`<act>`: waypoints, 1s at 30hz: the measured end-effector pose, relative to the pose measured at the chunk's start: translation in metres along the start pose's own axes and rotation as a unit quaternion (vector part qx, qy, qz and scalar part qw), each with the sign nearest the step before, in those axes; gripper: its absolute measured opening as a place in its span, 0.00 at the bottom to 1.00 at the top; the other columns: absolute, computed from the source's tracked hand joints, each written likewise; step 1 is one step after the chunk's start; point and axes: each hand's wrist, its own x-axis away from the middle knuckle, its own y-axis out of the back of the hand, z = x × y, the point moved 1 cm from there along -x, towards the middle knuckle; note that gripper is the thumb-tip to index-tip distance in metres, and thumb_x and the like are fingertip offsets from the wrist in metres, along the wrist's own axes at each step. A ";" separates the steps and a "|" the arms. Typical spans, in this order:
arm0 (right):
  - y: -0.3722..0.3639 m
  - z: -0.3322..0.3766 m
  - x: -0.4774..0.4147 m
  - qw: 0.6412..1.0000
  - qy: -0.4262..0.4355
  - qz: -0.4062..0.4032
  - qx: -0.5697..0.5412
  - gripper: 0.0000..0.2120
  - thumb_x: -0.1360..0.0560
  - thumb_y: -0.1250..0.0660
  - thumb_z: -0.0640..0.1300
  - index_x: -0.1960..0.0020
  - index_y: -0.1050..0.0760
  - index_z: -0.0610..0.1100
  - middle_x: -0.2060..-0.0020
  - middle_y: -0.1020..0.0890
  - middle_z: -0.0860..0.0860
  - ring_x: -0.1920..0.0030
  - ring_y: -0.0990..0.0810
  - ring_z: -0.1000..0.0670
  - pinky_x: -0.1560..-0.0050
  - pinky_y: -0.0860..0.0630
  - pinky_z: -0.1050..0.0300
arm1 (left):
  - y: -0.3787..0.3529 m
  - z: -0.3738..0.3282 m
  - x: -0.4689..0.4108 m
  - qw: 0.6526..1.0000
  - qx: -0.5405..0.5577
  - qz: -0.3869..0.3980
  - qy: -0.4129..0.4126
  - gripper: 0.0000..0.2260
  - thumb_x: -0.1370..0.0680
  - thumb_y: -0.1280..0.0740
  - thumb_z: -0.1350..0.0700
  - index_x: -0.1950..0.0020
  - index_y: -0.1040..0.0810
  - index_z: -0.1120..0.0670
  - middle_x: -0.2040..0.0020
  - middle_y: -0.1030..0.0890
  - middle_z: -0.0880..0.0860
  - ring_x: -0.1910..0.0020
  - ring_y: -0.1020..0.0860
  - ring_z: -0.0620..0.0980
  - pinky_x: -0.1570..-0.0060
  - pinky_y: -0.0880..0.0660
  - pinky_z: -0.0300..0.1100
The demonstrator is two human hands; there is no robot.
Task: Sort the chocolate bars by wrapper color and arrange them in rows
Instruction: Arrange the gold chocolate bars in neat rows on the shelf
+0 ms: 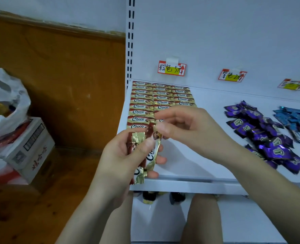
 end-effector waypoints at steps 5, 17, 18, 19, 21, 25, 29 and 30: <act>0.013 -0.001 0.011 0.998 -0.027 -0.017 -0.058 0.08 0.31 0.29 0.36 0.57 0.23 0.48 0.67 0.19 0.51 0.66 0.22 0.56 0.65 0.26 0.66 | -0.016 0.002 -0.004 1.000 -0.003 0.002 0.014 0.16 0.30 0.38 0.47 0.48 0.22 0.54 0.61 0.16 0.54 0.69 0.19 0.50 0.78 0.26 0.39; 0.040 -0.024 0.042 0.989 0.053 -0.019 0.136 0.08 0.34 0.29 0.50 0.55 0.20 0.51 0.55 0.18 0.59 0.51 0.22 0.60 0.53 0.26 0.65 | -0.028 0.010 -0.008 1.000 -0.030 0.000 0.004 0.07 0.24 0.35 0.64 0.49 0.22 0.56 0.62 0.18 0.57 0.73 0.23 0.46 0.80 0.28 0.37; 0.040 -0.027 0.044 0.986 0.070 -0.012 0.151 0.10 0.34 0.29 0.50 0.54 0.19 0.48 0.56 0.18 0.60 0.52 0.22 0.61 0.53 0.27 0.67 | -0.029 0.011 -0.009 1.000 -0.031 -0.001 0.003 0.07 0.24 0.35 0.64 0.49 0.22 0.57 0.62 0.18 0.58 0.73 0.24 0.46 0.80 0.28 0.38; 0.040 -0.031 0.044 0.984 0.080 -0.009 0.158 0.12 0.34 0.28 0.49 0.53 0.18 0.46 0.55 0.19 0.60 0.52 0.22 0.62 0.52 0.28 0.69 | -0.029 0.012 -0.009 0.999 -0.032 -0.003 0.004 0.06 0.24 0.35 0.64 0.49 0.22 0.57 0.62 0.18 0.58 0.73 0.24 0.46 0.80 0.28 0.38; 0.040 -0.036 0.044 0.985 0.077 -0.008 0.154 0.12 0.35 0.27 0.48 0.54 0.18 0.45 0.56 0.19 0.60 0.54 0.22 0.62 0.51 0.28 0.70 | -0.029 0.016 -0.010 0.999 -0.037 -0.005 0.013 0.06 0.24 0.35 0.64 0.50 0.22 0.57 0.64 0.19 0.58 0.74 0.24 0.46 0.80 0.28 0.38; 0.038 -0.044 0.041 0.999 0.028 -0.001 0.028 0.10 0.36 0.29 0.51 0.55 0.19 0.54 0.58 0.18 0.60 0.58 0.20 0.58 0.54 0.25 0.63 | -0.029 0.021 -0.011 0.999 -0.041 -0.019 0.028 0.06 0.24 0.35 0.64 0.50 0.23 0.56 0.63 0.19 0.58 0.75 0.25 0.46 0.80 0.28 0.37; 0.034 -0.052 0.037 0.997 0.026 -0.021 0.066 0.08 0.35 0.28 0.50 0.56 0.20 0.56 0.56 0.18 0.60 0.56 0.21 0.58 0.53 0.26 0.64 | -0.024 0.021 -0.012 0.997 -0.037 -0.056 0.028 0.06 0.24 0.35 0.62 0.49 0.23 0.54 0.62 0.17 0.55 0.73 0.23 0.46 0.79 0.28 0.37; 0.034 -0.054 0.036 0.994 0.031 -0.032 0.096 0.08 0.34 0.28 0.48 0.55 0.20 0.54 0.56 0.18 0.60 0.55 0.21 0.58 0.54 0.27 0.66 | -0.021 0.020 -0.011 0.997 -0.033 -0.068 0.025 0.05 0.23 0.36 0.62 0.49 0.23 0.54 0.63 0.17 0.54 0.73 0.23 0.46 0.79 0.28 0.37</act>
